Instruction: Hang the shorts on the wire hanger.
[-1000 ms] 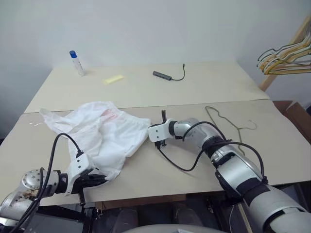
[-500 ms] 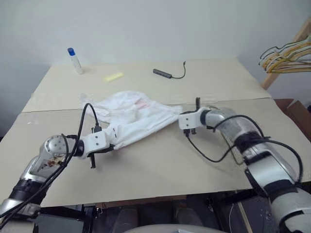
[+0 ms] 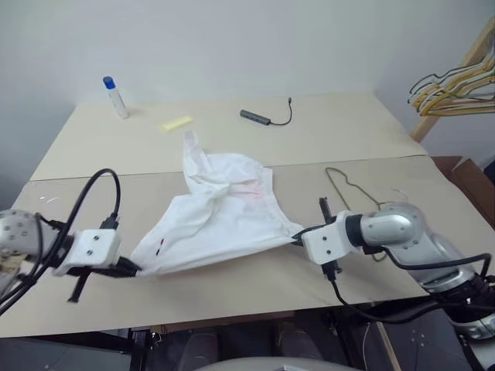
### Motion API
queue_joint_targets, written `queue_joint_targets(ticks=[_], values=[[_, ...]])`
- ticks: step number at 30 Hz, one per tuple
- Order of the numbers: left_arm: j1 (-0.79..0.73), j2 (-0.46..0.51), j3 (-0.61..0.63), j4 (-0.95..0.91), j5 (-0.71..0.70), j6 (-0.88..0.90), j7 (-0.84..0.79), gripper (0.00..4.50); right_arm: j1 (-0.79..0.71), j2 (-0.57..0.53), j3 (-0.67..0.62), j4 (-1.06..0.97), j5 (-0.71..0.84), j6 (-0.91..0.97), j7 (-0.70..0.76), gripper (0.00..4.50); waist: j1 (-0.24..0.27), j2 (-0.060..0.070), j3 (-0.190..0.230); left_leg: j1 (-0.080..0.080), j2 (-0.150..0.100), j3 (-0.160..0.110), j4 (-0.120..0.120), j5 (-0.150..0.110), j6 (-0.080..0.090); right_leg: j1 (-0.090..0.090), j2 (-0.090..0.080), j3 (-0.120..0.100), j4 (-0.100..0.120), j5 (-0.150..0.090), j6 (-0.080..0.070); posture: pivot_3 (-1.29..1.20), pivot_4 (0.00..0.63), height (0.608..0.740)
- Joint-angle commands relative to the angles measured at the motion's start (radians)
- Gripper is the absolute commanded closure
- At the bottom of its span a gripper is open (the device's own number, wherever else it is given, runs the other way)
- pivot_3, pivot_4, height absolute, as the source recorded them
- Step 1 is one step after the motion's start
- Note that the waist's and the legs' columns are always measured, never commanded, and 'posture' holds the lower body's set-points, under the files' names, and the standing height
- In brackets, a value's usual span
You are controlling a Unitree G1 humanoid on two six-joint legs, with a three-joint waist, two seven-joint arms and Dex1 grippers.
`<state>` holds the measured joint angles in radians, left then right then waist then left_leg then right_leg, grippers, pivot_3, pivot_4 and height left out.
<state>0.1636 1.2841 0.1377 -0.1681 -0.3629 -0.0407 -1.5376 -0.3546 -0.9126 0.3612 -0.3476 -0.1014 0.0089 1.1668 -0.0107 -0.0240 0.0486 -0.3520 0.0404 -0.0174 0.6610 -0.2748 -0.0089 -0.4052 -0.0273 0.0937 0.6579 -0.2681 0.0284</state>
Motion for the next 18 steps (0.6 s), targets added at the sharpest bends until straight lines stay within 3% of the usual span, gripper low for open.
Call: queue_joint_targets(ticks=[1,3,5,10,14,18], values=[[0.130,0.016,0.133,-0.140,-0.049,0.092,-0.037,4.48,-0.004,-0.070,-0.080,-0.020,0.079,0.075,0.083,4.50,0.003,-0.001,0.000,0.001,0.000,0.001,0.000,0.000,0.000,0.001,0.000,0.000,0.000,0.000,0.000,0.09,0.000,0.740],[0.148,-0.008,0.145,-0.197,-0.080,0.136,-0.002,4.48,-0.029,-0.046,-0.076,-0.003,0.098,0.112,0.073,4.50,0.006,-0.002,0.000,0.001,0.001,0.001,0.000,0.000,0.000,0.001,0.001,0.000,-0.001,0.000,0.000,0.09,0.000,0.740],[0.062,-0.059,0.095,-0.190,-0.057,0.149,0.089,4.48,-0.088,0.007,-0.067,0.050,0.095,0.168,0.037,4.50,0.007,-0.002,0.001,0.003,0.002,0.001,0.001,0.000,0.000,0.002,0.002,0.000,0.000,0.000,-0.001,0.09,0.000,0.740],[-0.493,-0.372,-0.097,0.011,0.139,0.286,0.503,4.48,-0.412,0.239,-0.056,0.393,-0.024,0.316,-0.201,4.50,0.019,-0.002,0.001,0.015,0.002,0.001,0.001,0.004,-0.003,0.010,0.006,0.002,0.003,0.003,-0.003,0.09,0.000,0.740],[-0.965,-0.653,-0.052,0.325,0.282,0.276,0.991,4.48,-0.733,0.416,-0.137,0.769,-0.126,0.236,-0.643,4.50,0.025,-0.007,0.000,0.012,0.000,-0.003,0.001,0.005,-0.004,0.010,0.006,0.001,0.001,0.010,-0.010,0.08,0.000,0.740],[-1.192,-0.732,0.054,0.412,0.297,0.089,1.230,4.48,-0.895,0.460,-0.168,0.947,-0.257,-0.039,-1.118,4.50,0.012,-0.009,-0.003,-0.022,-0.004,-0.005,-0.001,0.017,-0.027,-0.029,-0.002,0.002,0.010,0.017,-0.011,0.07,0.000,0.740]])
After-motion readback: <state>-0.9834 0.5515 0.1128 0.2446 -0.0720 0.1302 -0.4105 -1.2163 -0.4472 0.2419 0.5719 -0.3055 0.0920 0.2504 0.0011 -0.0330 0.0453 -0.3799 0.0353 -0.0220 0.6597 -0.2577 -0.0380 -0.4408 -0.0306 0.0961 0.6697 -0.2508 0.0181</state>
